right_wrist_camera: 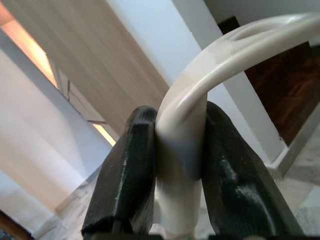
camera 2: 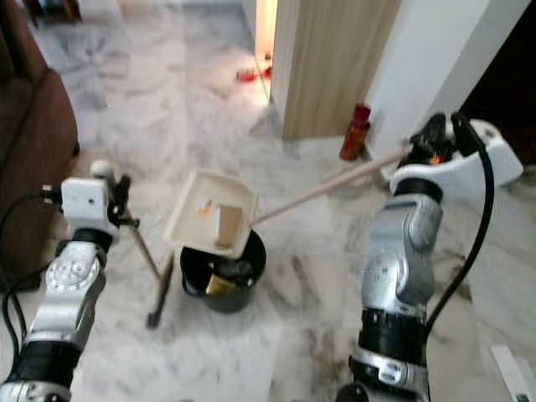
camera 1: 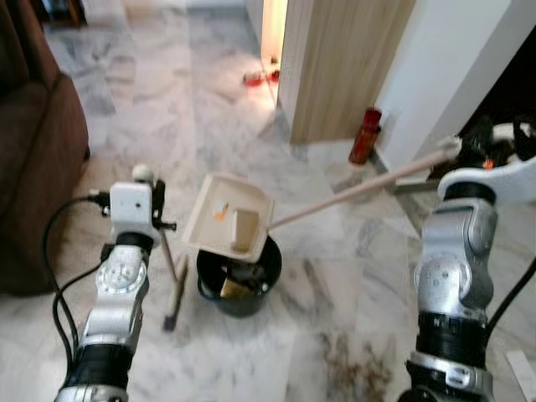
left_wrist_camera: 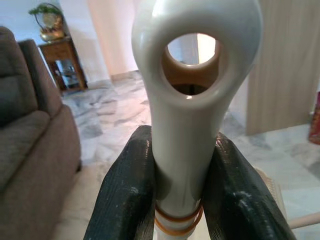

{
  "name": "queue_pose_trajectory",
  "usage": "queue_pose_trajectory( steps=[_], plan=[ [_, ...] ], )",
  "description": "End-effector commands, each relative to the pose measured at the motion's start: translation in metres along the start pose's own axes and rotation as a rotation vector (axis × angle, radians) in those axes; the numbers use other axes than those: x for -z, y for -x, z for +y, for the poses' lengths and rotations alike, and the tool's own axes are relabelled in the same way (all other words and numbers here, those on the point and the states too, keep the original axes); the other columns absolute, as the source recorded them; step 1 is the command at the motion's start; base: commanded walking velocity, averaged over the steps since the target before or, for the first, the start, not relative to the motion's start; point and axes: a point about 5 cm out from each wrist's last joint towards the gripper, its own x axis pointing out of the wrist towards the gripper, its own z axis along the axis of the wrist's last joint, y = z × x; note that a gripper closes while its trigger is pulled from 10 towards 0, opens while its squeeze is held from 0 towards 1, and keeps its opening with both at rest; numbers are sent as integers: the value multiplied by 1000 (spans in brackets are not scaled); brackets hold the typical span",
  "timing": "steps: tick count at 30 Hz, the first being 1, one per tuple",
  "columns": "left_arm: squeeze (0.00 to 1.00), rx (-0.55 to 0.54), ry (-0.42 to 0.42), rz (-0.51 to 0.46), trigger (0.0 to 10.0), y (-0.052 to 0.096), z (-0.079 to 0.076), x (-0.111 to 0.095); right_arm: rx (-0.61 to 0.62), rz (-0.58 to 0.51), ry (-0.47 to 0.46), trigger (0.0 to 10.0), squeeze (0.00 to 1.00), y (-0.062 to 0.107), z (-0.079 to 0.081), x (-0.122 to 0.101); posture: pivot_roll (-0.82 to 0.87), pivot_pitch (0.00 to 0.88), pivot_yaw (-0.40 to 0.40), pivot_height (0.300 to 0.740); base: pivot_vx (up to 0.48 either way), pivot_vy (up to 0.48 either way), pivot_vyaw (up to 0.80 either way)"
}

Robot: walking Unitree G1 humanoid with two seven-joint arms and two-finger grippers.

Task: Sweep floor

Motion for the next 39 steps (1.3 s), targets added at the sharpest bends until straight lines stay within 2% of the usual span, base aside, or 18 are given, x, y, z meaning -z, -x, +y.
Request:
queue_pose_trajectory(
  steps=[1,11,39],
  plan=[
    [0,20,16,-54,10000,-1,-6,-10,-13,-67,-41,10000,0,-2,3,-16,111,140,-31,740,0,0,0],
    [0,22,20,-44,10000,-1,-7,-8,-12,-67,-36,10000,0,-2,3,-17,108,145,-30,740,0,0,0],
    [0,21,21,-53,10000,-3,-8,-10,-13,-47,-38,10000,0,0,4,-13,114,135,-34,740,317,0,0]
  ],
)
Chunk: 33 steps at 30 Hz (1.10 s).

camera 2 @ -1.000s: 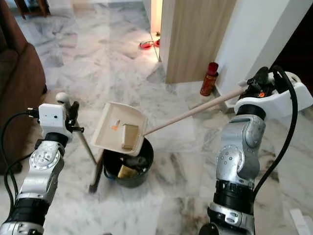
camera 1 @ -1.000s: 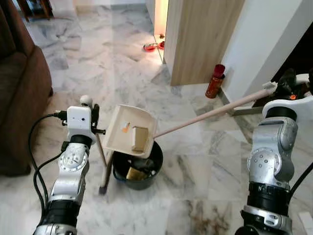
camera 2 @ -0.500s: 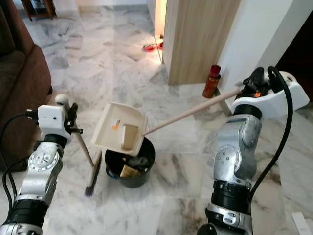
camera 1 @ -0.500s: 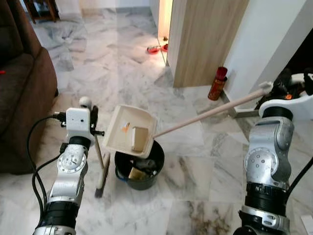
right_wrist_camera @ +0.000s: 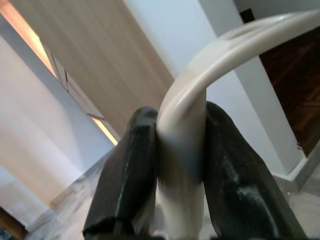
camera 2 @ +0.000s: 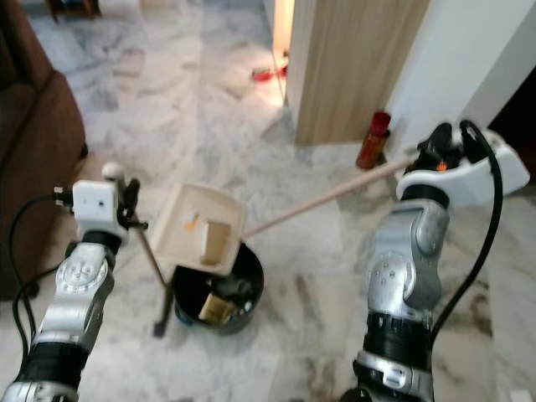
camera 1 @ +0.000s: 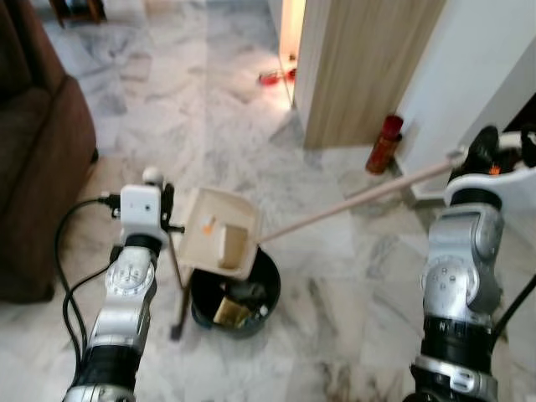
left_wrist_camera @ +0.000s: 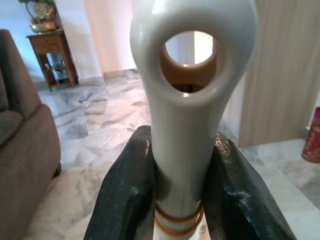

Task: Sweep floor

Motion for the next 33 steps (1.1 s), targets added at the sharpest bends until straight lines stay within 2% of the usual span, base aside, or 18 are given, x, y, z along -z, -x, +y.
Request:
queue_pose_trajectory(
  steps=[1,10,14,19,23,24,26,27,29,33],
  plan=[
    [0,-20,-16,-50,10000,-1,7,-9,-44,-55,-59,10000,0,-1,13,-12,115,133,-34,740,311,0,0],
    [0,-20,-16,-62,10000,1,7,-9,-81,-70,-40,10000,0,-1,16,-16,119,118,-33,740,0,0,0],
    [0,-17,-17,-60,10000,2,7,-9,-132,-112,25,10000,0,-2,21,-22,119,115,-32,740,0,0,0],
    [0,-11,-16,-58,10000,2,7,-8,-286,-181,91,10000,0,1,42,-33,122,105,-32,740,0,0,0],
    [0,-7,-16,-60,10000,2,6,-8,-369,-230,98,10000,0,5,51,-41,121,102,-31,740,0,0,0],
    [0,-3,-17,-61,10000,2,5,-8,-428,-265,145,10000,0,7,57,-46,119,104,-30,740,0,0,0],
    [0,2,-16,-61,10000,2,5,-8,-484,-289,168,10000,0,10,64,-49,117,108,-32,740,0,0,0],
    [0,2,-16,-61,10000,2,5,-8,-484,-289,168,10000,0,10,64,-49,117,108,-32,740,0,0,0],
    [0,4,-16,-63,10000,2,4,-8,-549,-320,169,10000,0,16,74,-53,118,110,-33,740,0,0,0],
    [0,5,-13,-64,10000,2,3,-8,-597,-375,160,10000,0,26,86,-59,119,112,-33,740,0,0,0]
  ],
)
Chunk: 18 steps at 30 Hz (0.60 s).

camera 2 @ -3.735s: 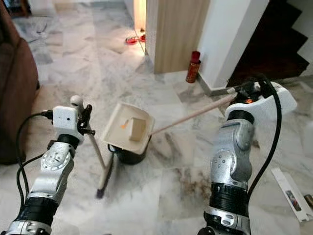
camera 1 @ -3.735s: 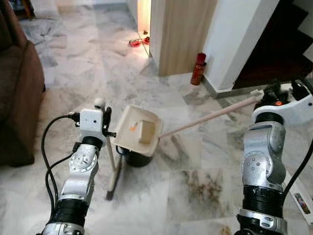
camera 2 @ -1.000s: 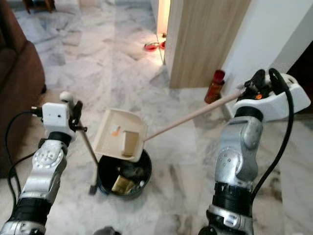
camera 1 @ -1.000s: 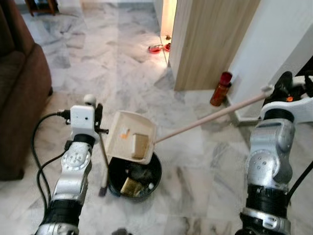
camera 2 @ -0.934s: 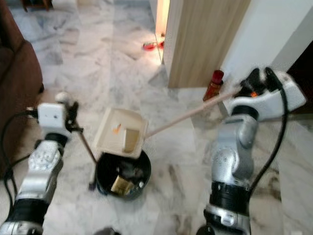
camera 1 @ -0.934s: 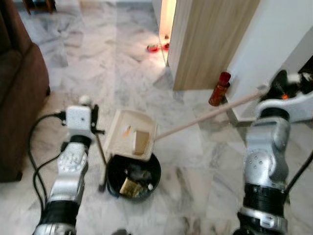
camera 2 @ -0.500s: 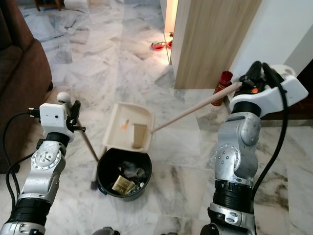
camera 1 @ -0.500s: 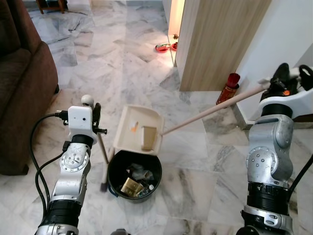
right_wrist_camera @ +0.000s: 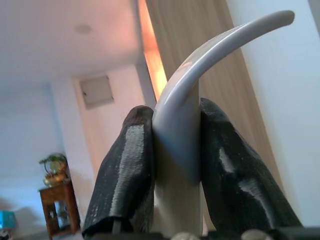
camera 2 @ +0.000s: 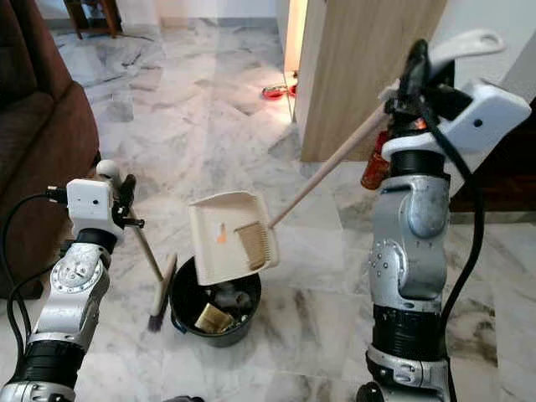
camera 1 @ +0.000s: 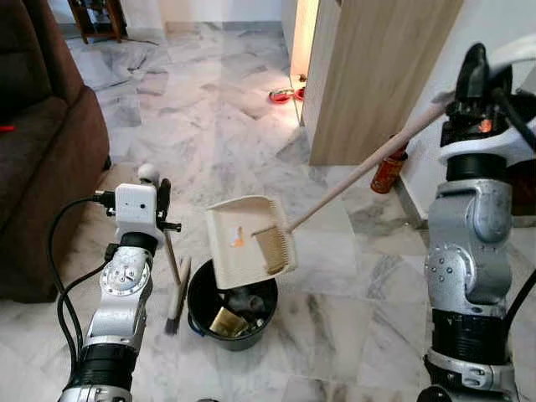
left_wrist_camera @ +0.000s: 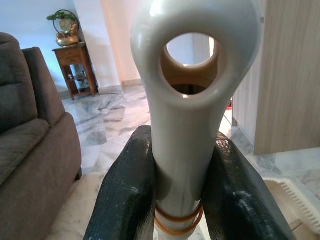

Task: Sweep floor

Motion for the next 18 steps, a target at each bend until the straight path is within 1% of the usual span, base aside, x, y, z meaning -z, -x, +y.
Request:
queue_pose_trajectory(
  steps=[1,2,4,5,6,9,14,15,16,18],
  plan=[
    [0,12,-6,-57,10000,-1,-1,-10,-95,-160,-14,10000,0,-5,22,-30,120,112,-33,740,0,0,0],
    [0,16,-7,-58,10000,-1,-2,-10,-155,-169,6,10000,0,-3,32,-33,120,112,-33,740,0,0,0],
    [0,18,-11,-60,10000,-1,-1,-10,-191,-172,20,10000,0,-2,40,-34,118,114,-34,740,0,0,0],
    [0,17,-12,-59,10000,-1,-1,-10,-197,-168,-6,10000,0,-1,44,-34,116,113,-36,740,0,0,0],
    [0,13,-12,-58,10000,-2,0,-10,-222,-159,-48,10000,0,2,54,-34,120,115,-37,740,0,0,0],
    [0,10,-12,-62,10000,-2,0,-11,-254,-166,-81,10000,0,8,67,-37,124,115,-37,740,0,0,0],
    [0,11,-13,-63,10000,-3,1,-11,-270,-184,-68,10000,0,14,78,-41,113,115,-36,740,0,0,0],
    [0,12,-13,-63,10000,-3,0,-11,-297,-190,-48,10000,0,16,83,-41,113,115,-36,740,0,0,0],
    [0,12,-12,-64,10000,-3,0,-11,-364,-201,-16,10000,0,21,95,-41,116,116,-36,740,0,0,0],
    [0,12,-7,-66,10000,-4,-1,-12,-393,-204,-13,10000,0,23,102,-41,121,114,-39,740,0,0,0]
  ],
)
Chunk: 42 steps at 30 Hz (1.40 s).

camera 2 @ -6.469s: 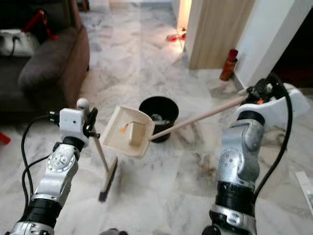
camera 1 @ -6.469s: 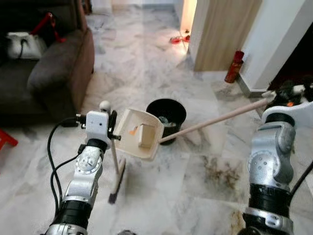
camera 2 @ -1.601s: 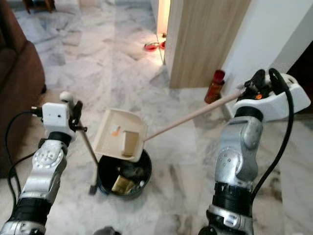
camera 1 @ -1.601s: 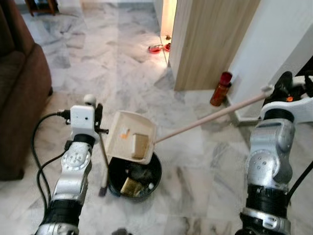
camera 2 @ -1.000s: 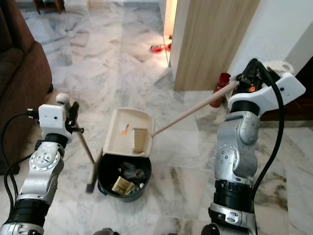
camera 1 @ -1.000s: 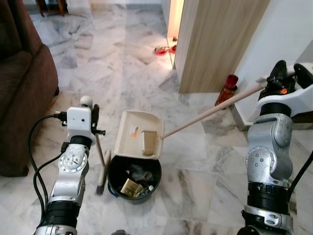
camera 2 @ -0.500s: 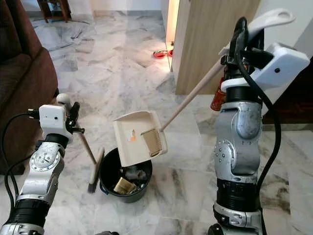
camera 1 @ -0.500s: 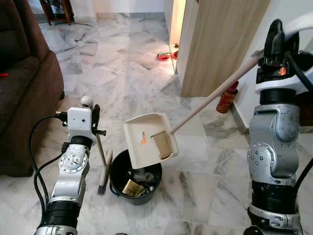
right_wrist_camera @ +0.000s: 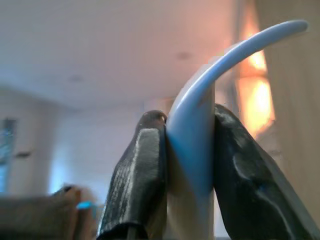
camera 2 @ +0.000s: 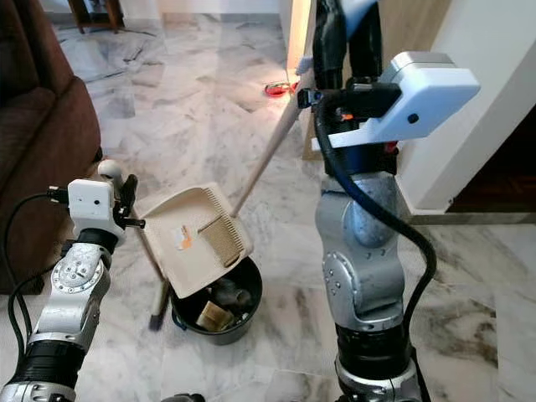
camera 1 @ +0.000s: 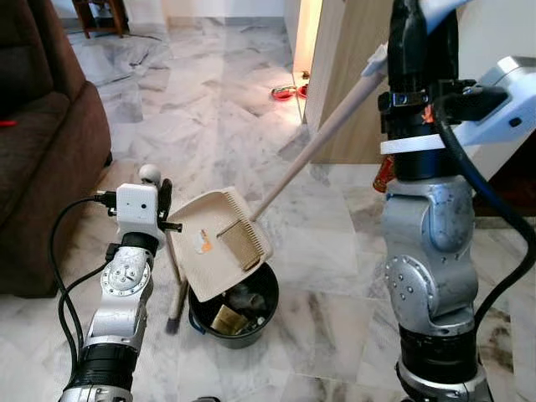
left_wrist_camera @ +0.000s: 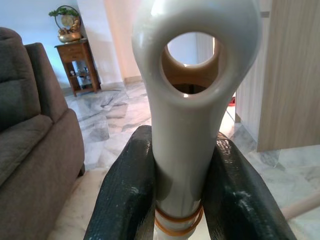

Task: Sweep floor

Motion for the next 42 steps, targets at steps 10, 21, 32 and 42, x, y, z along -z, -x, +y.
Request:
queue_pose_trajectory(
  steps=[10,21,32,42],
  plan=[
    [0,3,-2,-67,10000,-2,-1,-11,-45,-89,42,10000,0,-1,11,-15,121,117,-47,740,0,0,0],
    [0,3,2,-71,10000,-2,-1,-12,-83,-167,165,10000,0,3,24,-23,124,120,-52,740,0,0,0],
    [0,-1,-1,-73,10000,-4,0,-12,-82,-217,168,10000,0,4,30,-30,126,125,-52,740,0,0,0],
    [0,4,9,-76,10000,-4,-3,-13,-99,-208,171,10000,0,4,34,-29,126,124,-57,740,0,0,0]
  ],
)
